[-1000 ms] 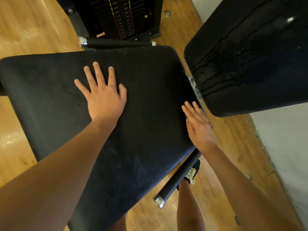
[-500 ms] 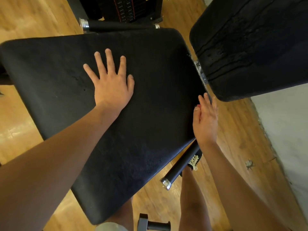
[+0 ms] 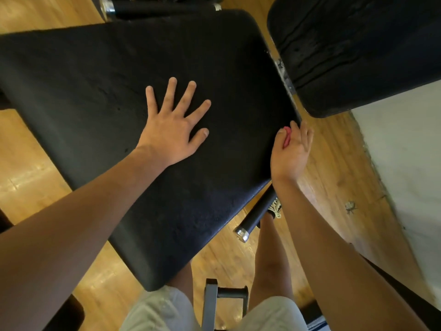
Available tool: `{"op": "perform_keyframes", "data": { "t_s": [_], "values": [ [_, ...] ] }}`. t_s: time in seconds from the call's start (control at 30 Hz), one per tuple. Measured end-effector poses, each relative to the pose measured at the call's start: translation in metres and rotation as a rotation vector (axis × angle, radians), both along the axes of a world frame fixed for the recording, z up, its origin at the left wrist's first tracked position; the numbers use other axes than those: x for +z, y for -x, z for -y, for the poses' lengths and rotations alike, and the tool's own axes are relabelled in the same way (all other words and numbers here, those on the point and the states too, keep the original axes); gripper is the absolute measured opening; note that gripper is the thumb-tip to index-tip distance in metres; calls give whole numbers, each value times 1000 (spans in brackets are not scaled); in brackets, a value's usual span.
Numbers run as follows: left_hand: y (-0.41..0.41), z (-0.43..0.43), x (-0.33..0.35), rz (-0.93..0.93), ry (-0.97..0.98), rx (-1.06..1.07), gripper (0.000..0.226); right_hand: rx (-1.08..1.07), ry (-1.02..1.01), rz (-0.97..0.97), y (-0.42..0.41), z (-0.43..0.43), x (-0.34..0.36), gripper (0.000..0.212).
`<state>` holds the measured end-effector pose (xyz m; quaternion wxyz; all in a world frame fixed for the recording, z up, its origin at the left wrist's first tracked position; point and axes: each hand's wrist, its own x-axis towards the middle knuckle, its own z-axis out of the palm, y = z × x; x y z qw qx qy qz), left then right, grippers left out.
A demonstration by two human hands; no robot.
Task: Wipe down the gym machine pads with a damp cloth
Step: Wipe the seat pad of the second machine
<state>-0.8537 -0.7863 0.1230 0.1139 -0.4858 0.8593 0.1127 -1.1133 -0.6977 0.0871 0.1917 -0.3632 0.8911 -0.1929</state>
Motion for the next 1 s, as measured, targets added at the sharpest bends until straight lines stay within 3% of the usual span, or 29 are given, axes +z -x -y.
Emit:
{"op": "perform_keyframes", "data": {
  "t_s": [0.23, 0.5, 0.8, 1.0],
  "values": [
    [-24, -4, 6, 4, -30, -139, 66, -75, -98, 8, -8, 13, 5, 50],
    [-22, -5, 5, -9, 13, -106, 64, 6, -139, -107, -14, 14, -4, 54],
    [-21, -7, 5, -17, 6, -108, 64, 5, -141, -59, -48, -15, 6, 54],
    [-20, -6, 2, -34, 25, -114, 63, -8, -138, -23, -12, 12, 5, 53]
  ]
}}
